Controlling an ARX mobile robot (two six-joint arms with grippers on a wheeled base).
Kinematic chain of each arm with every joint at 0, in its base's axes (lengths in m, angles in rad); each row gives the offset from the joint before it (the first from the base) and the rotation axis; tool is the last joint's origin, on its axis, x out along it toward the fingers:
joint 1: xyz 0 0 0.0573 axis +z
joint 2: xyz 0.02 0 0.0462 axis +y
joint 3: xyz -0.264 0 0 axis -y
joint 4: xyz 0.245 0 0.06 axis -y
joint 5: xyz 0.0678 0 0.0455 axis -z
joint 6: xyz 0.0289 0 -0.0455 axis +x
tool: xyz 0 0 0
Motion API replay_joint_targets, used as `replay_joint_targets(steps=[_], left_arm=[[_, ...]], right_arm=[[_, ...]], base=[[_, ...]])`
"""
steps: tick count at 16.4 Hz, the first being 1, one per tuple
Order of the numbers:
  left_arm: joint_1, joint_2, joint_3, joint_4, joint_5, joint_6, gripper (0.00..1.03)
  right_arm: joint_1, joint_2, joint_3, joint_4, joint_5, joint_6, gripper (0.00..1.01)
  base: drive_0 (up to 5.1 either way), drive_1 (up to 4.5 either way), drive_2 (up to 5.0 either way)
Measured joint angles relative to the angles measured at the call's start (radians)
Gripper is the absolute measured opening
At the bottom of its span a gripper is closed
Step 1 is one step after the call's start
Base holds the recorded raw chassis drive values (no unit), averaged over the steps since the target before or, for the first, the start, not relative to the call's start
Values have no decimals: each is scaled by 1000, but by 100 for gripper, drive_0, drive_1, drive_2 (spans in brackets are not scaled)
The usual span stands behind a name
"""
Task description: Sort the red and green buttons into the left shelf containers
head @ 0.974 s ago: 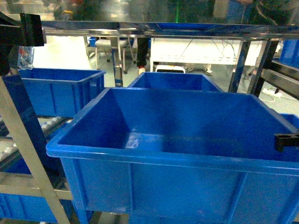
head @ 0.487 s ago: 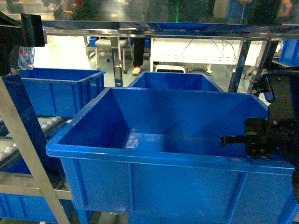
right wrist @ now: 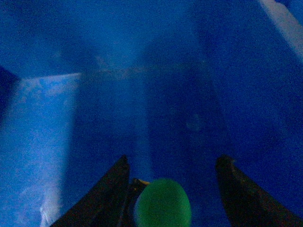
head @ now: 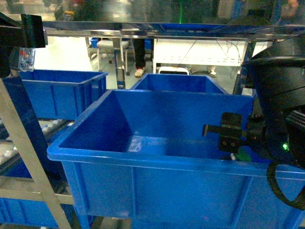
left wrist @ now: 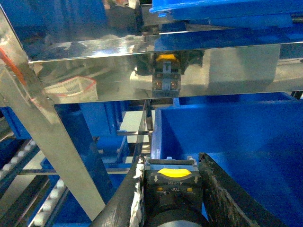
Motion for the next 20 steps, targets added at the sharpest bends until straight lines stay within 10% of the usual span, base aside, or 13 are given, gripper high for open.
replay_joint_targets(steps=[3,7,9,11,16,20], left_arm=[[0,0,0,0,0,0,28],[0,0,0,0,0,0,28],[0,0,0,0,0,0,28],[0,0,0,0,0,0,28],[0,0,0,0,0,0,28],[0,0,0,0,0,0,28]], right_arm=[[0,-23,-30,125,78,-8,92],[11,-126,-216,445,192,-256,98],[26,-310,-429,625,187,-483,98],[-23,-498,-552,549,152,-558,98],[-369,-1111,-604,126,-44,-512,98],[-302,-1537,-723,-292,19,-436,98]], base=[[0,0,0],[0,0,0],[0,0,0],[0,0,0],[0,0,0],[0,0,0]])
